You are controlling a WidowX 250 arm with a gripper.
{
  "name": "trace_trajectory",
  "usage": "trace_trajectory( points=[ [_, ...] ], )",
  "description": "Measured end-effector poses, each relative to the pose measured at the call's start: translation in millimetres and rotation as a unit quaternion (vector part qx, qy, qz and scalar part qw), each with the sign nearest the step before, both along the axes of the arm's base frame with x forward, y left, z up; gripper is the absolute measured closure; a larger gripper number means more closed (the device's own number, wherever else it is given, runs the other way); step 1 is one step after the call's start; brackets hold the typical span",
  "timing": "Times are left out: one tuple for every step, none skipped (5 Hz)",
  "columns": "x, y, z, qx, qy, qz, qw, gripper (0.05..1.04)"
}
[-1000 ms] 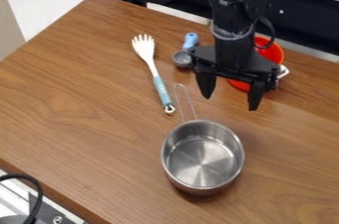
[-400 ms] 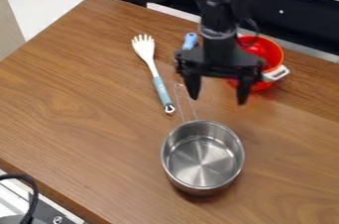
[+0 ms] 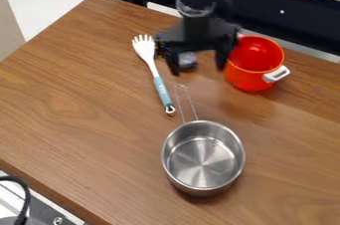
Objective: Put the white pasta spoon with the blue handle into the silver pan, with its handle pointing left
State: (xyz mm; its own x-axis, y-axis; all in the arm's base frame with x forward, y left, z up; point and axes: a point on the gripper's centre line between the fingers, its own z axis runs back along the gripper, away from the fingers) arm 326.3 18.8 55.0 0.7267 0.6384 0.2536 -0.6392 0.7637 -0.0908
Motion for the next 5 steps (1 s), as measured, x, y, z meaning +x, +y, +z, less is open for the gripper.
trace_trajectory(
  points=[
    [6,27,-4.2,-0.007,-0.004,0.035,0.9994,0.084],
    [7,43,-20.9,-0.005,0.025,0.039,0.9989,0.084],
    [6,48,-27.0,-0.020,0.027,0.018,0.9993,0.084],
    [5,48,-37.7,-0.021,0.027,0.014,0.9993,0.084],
    [5,48,-45.5,-0.022,0.031,0.021,0.9991,0.084]
  ],
)
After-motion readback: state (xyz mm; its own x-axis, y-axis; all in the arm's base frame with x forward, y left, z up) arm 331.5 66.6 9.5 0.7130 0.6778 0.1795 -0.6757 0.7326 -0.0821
